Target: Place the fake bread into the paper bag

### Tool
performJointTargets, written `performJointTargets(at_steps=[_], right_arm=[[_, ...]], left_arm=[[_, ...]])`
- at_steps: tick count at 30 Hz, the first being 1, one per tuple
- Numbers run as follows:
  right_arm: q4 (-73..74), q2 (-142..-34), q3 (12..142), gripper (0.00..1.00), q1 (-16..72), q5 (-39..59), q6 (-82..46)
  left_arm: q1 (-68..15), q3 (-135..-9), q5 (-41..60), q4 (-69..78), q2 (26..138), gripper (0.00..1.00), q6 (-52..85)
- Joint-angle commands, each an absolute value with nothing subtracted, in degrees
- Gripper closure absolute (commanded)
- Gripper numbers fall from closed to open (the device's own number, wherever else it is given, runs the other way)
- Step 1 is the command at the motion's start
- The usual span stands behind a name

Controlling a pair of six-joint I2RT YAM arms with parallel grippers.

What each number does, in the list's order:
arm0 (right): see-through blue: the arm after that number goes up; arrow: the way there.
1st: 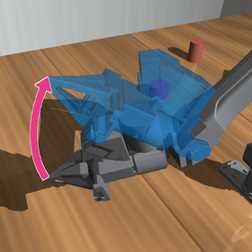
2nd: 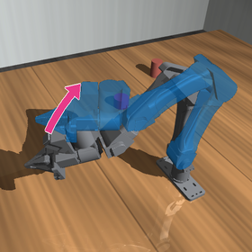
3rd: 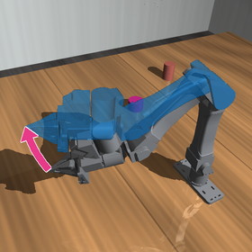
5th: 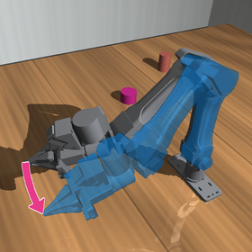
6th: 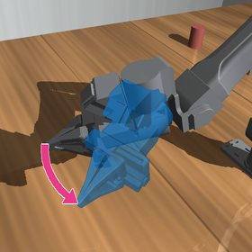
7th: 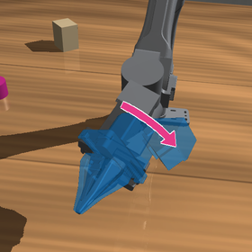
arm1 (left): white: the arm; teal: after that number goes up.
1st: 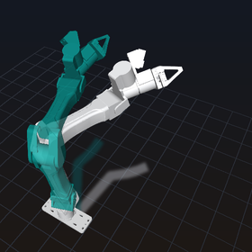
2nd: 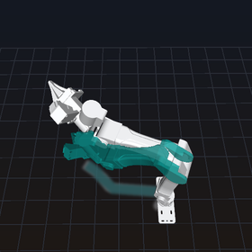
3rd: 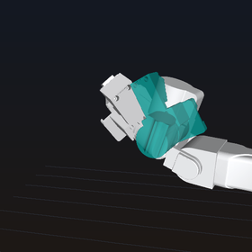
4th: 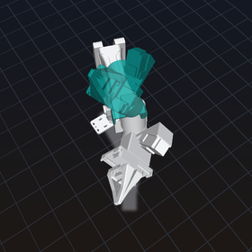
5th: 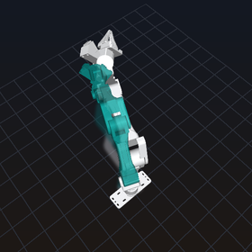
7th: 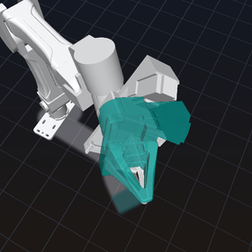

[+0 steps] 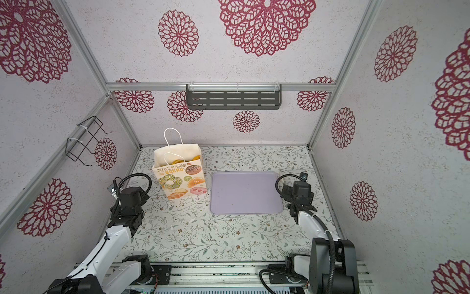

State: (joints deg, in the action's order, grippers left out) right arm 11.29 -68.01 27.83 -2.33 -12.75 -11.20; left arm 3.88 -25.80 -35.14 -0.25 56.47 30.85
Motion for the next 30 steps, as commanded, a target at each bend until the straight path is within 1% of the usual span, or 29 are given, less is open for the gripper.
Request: performJointTargets(at_steps=[1,6,15,21,23,27,30], right_arm=[[20.46,-64.88,24.29,0.01,-2.55,-13.41,-14.26],[27.10,-63.58,19.95,0.01,-2.55,-15.22,-15.32],[35.09,-66.15,16.82,0.01,-2.55,-18.63,-15.22],[44.39,-70.46,14.06,0.01,-2.59,-20.71,-14.62],[44.41,-71.37,14.83,0.01,-2.55,-21.17,-14.31],[47.11,-73.33,15.27,0.01,-2.55,-21.71,-13.59],[48.87,-74.24,15.26,0.01,-2.56,-22.36,-13.24]], left_arm=[[4.31,-24.44,-36.03,12.64,58.24,0.03,25.44],[4.31,-21.72,-35.95,24.49,62.68,0.03,20.32],[4.39,-19.00,-32.43,43.57,74.55,0.03,14.57],[4.57,-21.38,-30.19,44.60,78.13,0.03,12.55],[4.57,-21.58,-29.54,45.46,79.26,0.03,12.18],[4.65,-20.32,-27.70,54.78,84.57,0.03,10.05],[4.44,-20.99,-26.20,54.03,85.29,0.03,9.58]])
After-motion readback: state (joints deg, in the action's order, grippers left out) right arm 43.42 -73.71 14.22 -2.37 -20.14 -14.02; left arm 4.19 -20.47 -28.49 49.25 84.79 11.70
